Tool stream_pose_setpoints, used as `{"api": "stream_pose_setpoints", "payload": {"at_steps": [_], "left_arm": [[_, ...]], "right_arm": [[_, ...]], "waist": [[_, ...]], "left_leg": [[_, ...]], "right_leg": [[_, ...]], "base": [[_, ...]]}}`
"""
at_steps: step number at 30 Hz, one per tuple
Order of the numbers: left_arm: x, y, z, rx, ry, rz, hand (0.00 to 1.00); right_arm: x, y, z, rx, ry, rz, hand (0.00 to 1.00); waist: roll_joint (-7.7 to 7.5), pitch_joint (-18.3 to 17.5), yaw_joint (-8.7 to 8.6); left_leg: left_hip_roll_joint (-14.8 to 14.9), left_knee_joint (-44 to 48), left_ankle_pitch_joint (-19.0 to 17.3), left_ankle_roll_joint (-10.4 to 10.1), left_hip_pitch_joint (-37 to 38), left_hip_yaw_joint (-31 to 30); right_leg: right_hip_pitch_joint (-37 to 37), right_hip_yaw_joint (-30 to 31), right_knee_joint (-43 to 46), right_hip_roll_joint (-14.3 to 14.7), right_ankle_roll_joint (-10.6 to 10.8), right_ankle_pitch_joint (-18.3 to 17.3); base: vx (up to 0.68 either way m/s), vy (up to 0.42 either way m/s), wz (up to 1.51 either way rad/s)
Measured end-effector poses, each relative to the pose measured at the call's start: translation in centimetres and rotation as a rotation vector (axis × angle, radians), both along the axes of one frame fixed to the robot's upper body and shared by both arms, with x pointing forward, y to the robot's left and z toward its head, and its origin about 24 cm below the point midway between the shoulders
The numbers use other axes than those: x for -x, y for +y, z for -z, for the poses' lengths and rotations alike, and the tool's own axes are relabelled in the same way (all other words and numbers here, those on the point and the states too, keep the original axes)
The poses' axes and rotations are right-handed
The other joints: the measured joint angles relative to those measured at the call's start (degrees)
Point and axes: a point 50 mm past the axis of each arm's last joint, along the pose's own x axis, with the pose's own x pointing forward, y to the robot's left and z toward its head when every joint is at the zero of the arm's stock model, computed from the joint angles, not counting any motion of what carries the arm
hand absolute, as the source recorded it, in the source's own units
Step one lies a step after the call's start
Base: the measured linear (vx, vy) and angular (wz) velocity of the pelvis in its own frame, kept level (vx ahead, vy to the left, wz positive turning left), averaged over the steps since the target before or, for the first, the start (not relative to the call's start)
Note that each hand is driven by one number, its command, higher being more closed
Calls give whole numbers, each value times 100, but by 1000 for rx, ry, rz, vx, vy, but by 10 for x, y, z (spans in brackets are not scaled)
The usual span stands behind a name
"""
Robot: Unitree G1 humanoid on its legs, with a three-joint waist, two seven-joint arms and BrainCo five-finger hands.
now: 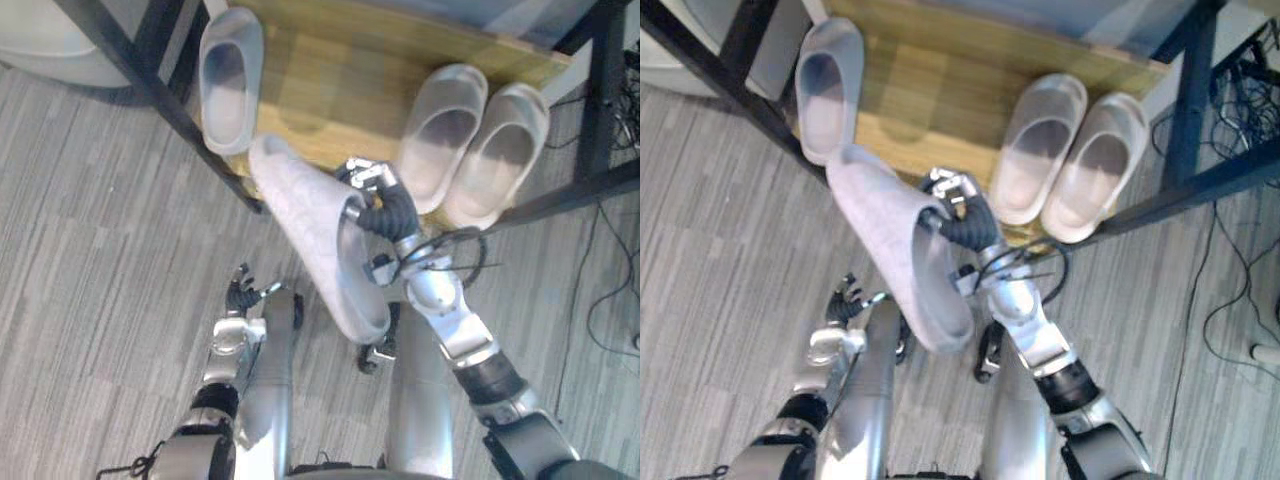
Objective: Organize the slippers on the shoe rack
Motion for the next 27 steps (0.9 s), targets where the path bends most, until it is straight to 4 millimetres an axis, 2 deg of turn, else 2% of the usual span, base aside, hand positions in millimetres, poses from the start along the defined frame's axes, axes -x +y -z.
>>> {"api": "stream_pose_setpoints", "payload": {"at_steps": [6, 8, 10, 14, 18, 25, 26, 27], "left_arm": [[-6, 13, -10, 16, -34, -64, 0], [-1, 20, -1, -4, 18, -85, 0], [13, 24, 19, -7, 120, -103, 0], [34, 22, 43, -10, 232, -107, 0], [38, 21, 46, -8, 243, -113, 0], [39, 19, 48, 10, 247, -109, 0], [39, 18, 48, 10, 247, -109, 0], [42, 18, 51, 7, 261, -107, 0]], "right_arm": [[-31, -17, -54, -72, -121, 192, 100], [-38, -19, -65, -87, -132, 229, 100], [-46, -19, -76, -100, -137, 267, 100], [-65, -30, -82, -131, -81, 360, 100], [-78, -29, -84, -135, -32, 404, 100], [-91, -39, -104, -204, 1, 474, 100], [-92, -41, -105, -213, 7, 486, 0], [-95, -43, -102, -220, 20, 504, 0]], "waist": [[0, -2, 68], [-1, -3, 99], [-2, -3, 127], [-1, -4, 256], [4, -70, 304], [49, -141, 359], [52, -157, 363], [54, -315, 371]], "left_leg": [[38, 245, 8, -20, -490, -9], [72, 286, 8, -20, -582, 20], [73, 323, 8, -20, -724, 21], [88, 384, 9, -23, -880, 16], [110, 393, 10, -25, -958, 31], [162, 437, 28, -58, -1105, 39], [163, 436, 30, -61, -1119, 36], [164, 435, 37, -75, -1239, 34]], "right_leg": [[-407, -75, 266, -50, -75, -77], [-493, -77, 316, -54, -77, -102], [-641, -74, 358, -58, -85, -113], [-776, -83, 438, -61, -99, -139], [-860, -76, 455, -55, -120, -145], [-1000, -101, 509, -42, -167, -154], [-1013, -104, 510, -42, -169, -154], [-1129, -107, 512, -42, -182, -147]], "base": [[12, -29, 9], [22, -27, 6], [8, -9, 2], [5, -13, 3], [0, 0, 0], [0, 0, 0], [0, 0, 0], [0, 0, 0]]}}
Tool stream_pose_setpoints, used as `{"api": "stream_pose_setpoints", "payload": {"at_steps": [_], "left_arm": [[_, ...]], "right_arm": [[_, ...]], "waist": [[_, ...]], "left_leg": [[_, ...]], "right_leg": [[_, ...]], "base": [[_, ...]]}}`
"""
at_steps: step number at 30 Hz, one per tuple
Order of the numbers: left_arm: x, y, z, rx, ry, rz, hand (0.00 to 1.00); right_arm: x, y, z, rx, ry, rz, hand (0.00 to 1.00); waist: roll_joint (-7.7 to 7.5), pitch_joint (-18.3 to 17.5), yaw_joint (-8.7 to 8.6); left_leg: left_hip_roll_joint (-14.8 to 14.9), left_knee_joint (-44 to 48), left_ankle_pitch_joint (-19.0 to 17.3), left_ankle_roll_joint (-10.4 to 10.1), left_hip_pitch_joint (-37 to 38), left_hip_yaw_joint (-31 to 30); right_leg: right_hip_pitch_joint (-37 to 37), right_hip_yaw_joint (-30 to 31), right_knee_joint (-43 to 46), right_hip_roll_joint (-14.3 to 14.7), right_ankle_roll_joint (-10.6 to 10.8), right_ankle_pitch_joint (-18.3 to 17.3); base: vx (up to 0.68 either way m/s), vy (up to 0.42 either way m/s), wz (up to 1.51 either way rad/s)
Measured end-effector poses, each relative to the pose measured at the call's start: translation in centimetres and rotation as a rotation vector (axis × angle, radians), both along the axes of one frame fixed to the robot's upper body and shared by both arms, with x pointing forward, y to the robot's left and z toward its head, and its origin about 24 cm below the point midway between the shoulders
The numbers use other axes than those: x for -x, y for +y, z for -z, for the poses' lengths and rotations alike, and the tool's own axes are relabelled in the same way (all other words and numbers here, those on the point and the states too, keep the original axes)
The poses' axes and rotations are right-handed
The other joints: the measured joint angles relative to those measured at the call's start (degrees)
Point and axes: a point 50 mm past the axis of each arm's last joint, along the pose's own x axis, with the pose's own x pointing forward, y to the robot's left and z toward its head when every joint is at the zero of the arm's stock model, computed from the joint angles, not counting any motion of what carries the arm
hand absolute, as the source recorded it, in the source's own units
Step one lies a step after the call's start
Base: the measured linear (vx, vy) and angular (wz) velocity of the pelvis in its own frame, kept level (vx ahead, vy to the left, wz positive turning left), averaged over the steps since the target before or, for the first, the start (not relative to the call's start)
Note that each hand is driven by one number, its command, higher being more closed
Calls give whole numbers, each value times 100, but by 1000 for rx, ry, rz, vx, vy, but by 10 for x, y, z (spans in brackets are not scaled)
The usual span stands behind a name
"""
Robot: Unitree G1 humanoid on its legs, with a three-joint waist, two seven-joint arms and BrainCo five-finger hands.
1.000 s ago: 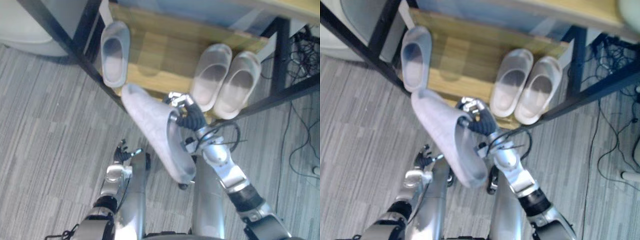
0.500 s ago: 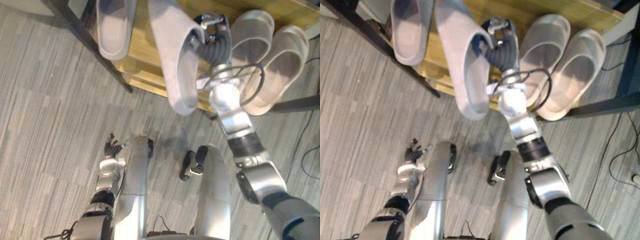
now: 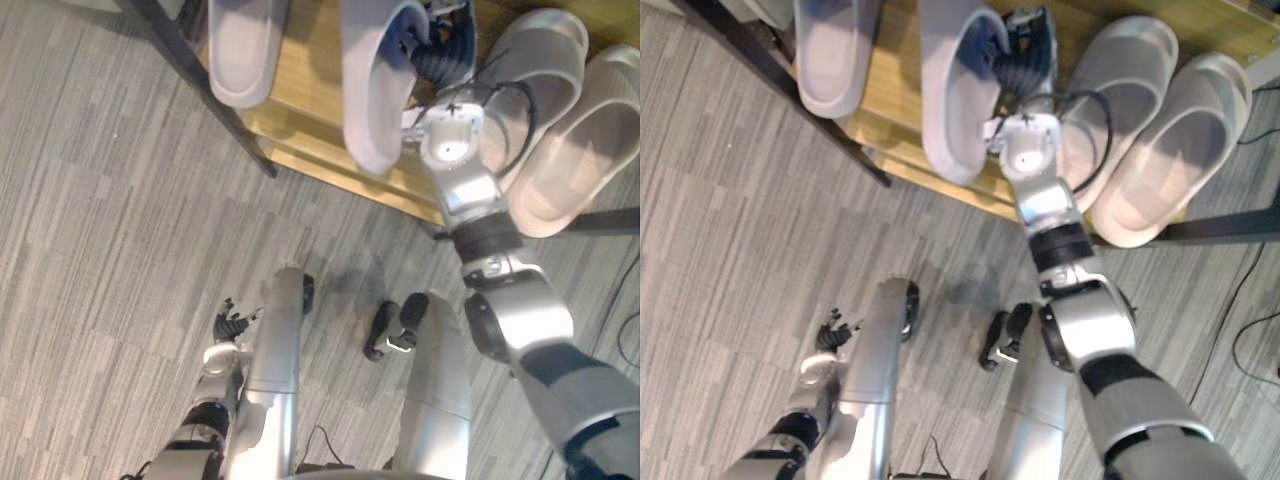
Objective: Organize the slippers on the shoe rack
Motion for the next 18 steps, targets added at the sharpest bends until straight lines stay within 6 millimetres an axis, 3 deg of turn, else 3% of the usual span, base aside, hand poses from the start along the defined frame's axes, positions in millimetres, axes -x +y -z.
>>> {"api": "stream_pose_setpoints", "payload": {"at_steps": [11, 18], "left_arm": [[3, -2, 4, 18, 13, -28, 0], [12, 3, 12, 36, 50, -66, 0]], "right_arm": [[-5, -12, -5, -121, 29, 41, 0], [-7, 6, 1, -169, 57, -37, 0]], "waist": [[38, -114, 79], [36, -277, 79]], "left_leg": [[5, -82, 50, -79, 18, -1], [106, -221, 53, -86, 214, 73]], "right_leg": [[-21, -4, -14, -1, -37, 15], [95, 28, -139, 64, -76, 42]], "base": [[0, 0, 0], [1, -12, -5]]}}
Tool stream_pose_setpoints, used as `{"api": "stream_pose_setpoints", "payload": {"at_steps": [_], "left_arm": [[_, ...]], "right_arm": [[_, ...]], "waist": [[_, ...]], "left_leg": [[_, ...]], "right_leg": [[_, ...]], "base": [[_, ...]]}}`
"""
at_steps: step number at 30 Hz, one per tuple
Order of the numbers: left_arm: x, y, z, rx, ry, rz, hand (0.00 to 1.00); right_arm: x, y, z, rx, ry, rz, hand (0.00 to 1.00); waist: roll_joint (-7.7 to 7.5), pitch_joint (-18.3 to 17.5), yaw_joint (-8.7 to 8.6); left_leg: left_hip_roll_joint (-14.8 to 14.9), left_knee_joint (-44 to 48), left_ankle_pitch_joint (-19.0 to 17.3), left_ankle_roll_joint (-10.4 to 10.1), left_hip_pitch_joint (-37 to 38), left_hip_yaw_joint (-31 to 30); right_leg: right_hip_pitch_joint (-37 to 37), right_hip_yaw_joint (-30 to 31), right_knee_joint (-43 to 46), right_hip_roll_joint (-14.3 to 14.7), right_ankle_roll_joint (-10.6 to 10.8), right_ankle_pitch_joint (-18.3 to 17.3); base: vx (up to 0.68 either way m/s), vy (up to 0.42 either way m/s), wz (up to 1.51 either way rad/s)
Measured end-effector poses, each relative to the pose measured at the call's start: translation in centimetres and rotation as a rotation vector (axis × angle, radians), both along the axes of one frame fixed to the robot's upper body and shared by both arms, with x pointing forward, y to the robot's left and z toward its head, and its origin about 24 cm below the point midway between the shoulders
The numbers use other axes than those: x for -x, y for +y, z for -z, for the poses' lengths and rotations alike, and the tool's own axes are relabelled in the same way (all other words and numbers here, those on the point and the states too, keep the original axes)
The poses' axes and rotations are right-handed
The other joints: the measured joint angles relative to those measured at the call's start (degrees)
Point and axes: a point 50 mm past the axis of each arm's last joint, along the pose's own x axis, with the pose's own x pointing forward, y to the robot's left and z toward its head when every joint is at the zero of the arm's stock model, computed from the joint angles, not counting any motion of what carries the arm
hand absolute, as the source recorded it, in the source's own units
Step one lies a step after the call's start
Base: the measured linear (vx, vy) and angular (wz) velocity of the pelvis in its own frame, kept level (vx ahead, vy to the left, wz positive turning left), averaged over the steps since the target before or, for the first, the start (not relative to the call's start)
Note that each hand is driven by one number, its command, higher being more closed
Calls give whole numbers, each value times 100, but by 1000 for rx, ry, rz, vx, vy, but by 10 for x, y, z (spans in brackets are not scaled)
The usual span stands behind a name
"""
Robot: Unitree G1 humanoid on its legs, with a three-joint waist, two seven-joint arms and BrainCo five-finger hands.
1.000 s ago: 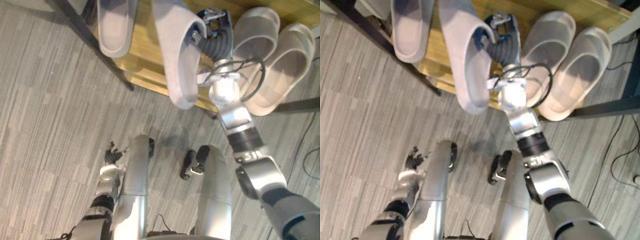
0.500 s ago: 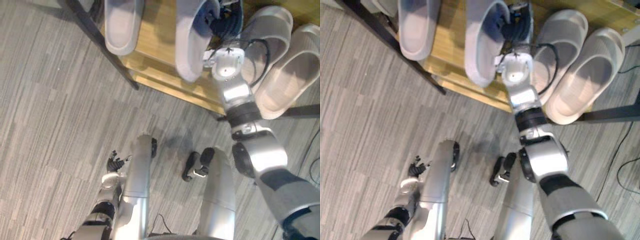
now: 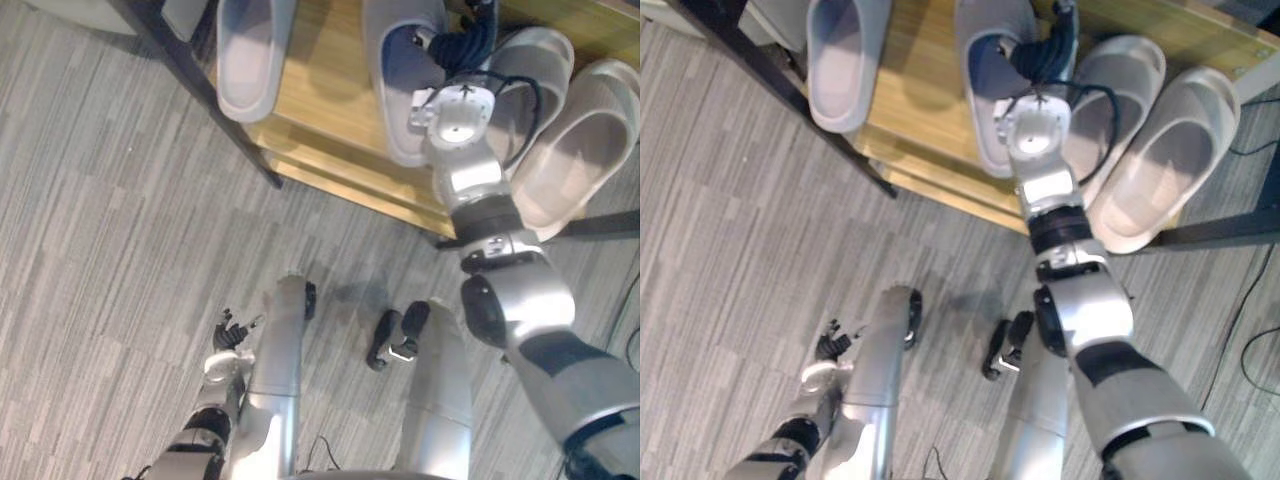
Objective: Organize the slippers on the shoe rack
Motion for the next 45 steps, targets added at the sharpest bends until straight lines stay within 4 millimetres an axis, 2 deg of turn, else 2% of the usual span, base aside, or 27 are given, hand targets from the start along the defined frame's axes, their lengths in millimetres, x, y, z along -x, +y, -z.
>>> {"api": "stream_pose_setpoints", "payload": {"at_steps": [12, 17, 30, 34, 36, 39, 45], "left_arm": [[5, 4, 3, 15, 10, -28, 0], [7, 5, 4, 20, 13, -38, 0], [9, 8, 5, 45, 12, -52, 0], [10, 9, 6, 47, 14, -59, 0], [12, 11, 7, 54, 19, -75, 0], [14, 12, 8, 62, 27, -88, 0], [15, 13, 9, 59, 34, -94, 0]], "right_arm": [[7, 28, 10, 5, -25, -119, 0], [5, 27, 24, 7, 15, -132, 0], [3, 37, 33, -21, 69, -230, 0], [5, 42, 43, -69, 83, -270, 0], [7, 46, 60, -108, 115, -296, 0], [15, 48, 72, -168, 113, -333, 0], [24, 41, 92, -218, 115, -357, 0]], "waist": [[-7, -84, -5], [-9, -95, -7], [-9, -107, -49], [-15, -113, -88], [-19, -127, -128], [-19, -127, -152], [-22, -129, -173]], "left_leg": [[109, -211, 16, -30, 226, 36], [135, -290, 14, -30, 389, 38], [196, -321, 15, -30, 378, 73], [200, -323, 15, -30, 379, 72], [206, -325, 15, -30, 383, 74], [210, -326, 15, -30, 387, 73], [218, -369, 15, -30, 535, 54]], "right_leg": [[193, -42, -210, 78, -42, 26], [373, -68, -314, 95, -40, 26], [368, -91, -357, 116, -42, 37], [375, -96, -366, 120, -45, 39], [384, -99, -376, 133, -44, 39], [387, -101, -376, 135, -44, 39], [568, -135, -440, 134, -44, 39]], "base": [[0, -13, -2], [-1, -2, -1], [0, 0, 0], [0, 0, 0], [0, 0, 0], [0, 0, 0], [0, 0, 0]]}}
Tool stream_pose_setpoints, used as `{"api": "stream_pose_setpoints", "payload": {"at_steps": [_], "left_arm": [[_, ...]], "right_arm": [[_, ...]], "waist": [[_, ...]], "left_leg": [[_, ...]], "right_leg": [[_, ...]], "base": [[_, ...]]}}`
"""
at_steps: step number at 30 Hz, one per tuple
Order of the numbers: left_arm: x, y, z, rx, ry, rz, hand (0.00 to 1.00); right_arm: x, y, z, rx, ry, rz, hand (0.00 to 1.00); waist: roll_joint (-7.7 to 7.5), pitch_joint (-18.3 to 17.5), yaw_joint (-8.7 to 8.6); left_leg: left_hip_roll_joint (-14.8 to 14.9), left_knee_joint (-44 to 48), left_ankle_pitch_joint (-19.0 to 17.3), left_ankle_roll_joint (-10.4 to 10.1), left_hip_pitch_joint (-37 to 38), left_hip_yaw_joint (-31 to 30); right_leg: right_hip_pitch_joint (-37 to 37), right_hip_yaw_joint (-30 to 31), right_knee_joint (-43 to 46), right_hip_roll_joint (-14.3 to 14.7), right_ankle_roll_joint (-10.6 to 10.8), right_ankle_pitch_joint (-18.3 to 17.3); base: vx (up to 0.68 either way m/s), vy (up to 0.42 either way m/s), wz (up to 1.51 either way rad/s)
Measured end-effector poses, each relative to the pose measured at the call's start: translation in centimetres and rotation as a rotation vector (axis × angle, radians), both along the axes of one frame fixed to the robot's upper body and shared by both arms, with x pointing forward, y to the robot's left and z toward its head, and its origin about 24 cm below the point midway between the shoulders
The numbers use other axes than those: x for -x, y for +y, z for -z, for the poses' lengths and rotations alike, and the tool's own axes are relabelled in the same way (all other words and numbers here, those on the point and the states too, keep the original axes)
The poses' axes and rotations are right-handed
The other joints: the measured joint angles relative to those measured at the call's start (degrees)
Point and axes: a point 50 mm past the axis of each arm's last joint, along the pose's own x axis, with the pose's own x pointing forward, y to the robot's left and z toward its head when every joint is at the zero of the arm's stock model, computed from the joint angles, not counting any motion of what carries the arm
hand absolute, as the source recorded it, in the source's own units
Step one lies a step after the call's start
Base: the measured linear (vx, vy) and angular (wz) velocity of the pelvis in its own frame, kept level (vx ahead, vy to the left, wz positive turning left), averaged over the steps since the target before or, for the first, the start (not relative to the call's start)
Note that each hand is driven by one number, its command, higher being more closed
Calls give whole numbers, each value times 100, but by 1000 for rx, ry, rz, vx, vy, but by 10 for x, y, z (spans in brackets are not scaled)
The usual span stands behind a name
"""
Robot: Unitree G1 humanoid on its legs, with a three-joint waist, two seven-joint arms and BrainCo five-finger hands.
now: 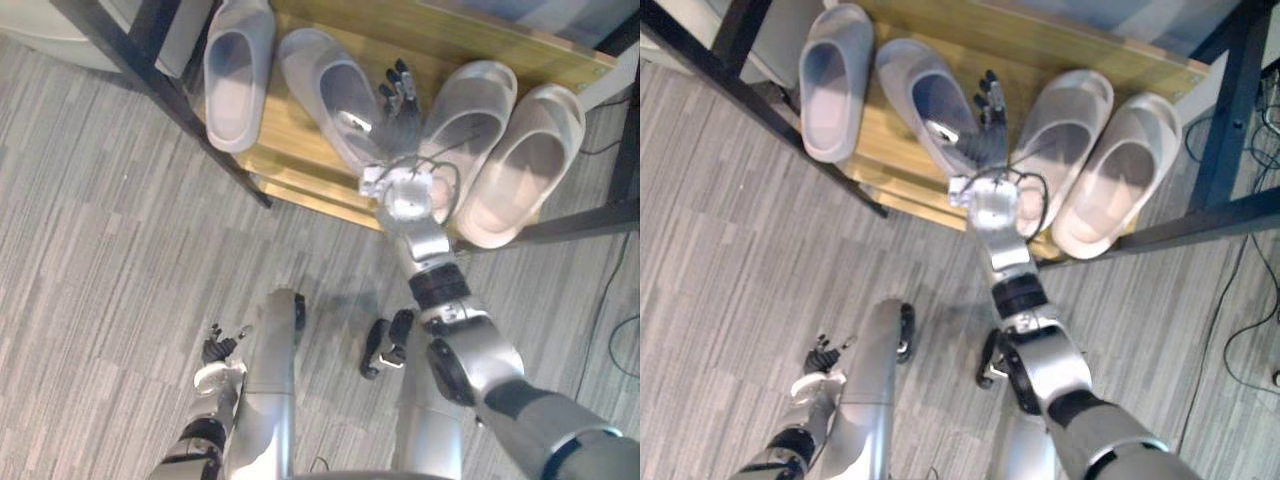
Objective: Organize the slippers on the shoe rack
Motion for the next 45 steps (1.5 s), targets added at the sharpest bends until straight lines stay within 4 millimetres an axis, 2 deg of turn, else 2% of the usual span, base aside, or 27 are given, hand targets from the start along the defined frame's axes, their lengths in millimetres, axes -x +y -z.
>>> {"api": "stream_pose_setpoints", "payload": {"at_steps": [6, 20, 29, 33, 37, 42, 45], "left_arm": [[0, 1, 0, -9, 0, 0, 0], [-4, -1, -4, -14, -10, 13, 0], [-5, -3, -4, -12, -14, 13, 0], [-6, -4, -5, -10, -16, 17, 0], [-6, -5, -5, -9, -17, 16, 0], [-8, -4, -7, -11, -29, 15, 0], [-8, -4, -7, -13, -29, 15, 0]], "right_arm": [[8, 4, 2, -72, -15, -51, 0], [15, 36, 11, -335, 47, -236, 0], [10, 37, 21, -398, 102, -242, 0], [9, 38, 19, -387, 97, -233, 0], [11, 43, 12, -270, 53, -205, 0], [26, 48, 0, -138, -54, -186, 0], [33, 45, 0, -97, -94, -153, 0]], "waist": [[-30, -22, -2], [-30, -21, 29], [-25, -14, 39], [-27, -1, 39], [-26, 21, 45], [-28, 163, 35], [-29, 172, 24]], "left_leg": [[25, -130, 20, -26, 51, 35], [-38, -327, 105, -103, 180, -59], [-77, -375, 163, -169, 142, -154], [-138, -460, 229, -184, 137, -168], [-140, -467, 240, -196, 127, -192], [-135, -465, 240, -195, 130, -189], [-130, -466, 239, -195, 137, -185]], "right_leg": [[13, 4, -117, 24, -7, 50], [202, -134, -239, -31, -1, 43], [202, -217, -240, -51, 1, 38], [199, -240, -251, -97, 2, 37], [199, -264, -253, -101, 2, 37], [201, -259, -256, -91, 5, 36], [205, -253, -265, -92, 5, 36]], "base": [[1, -9, -1], [2, -17, 4], [3, -15, 3], [-8, -27, 11], [0, -5, 1], [0, 0, 0], [0, 0, 0]]}}
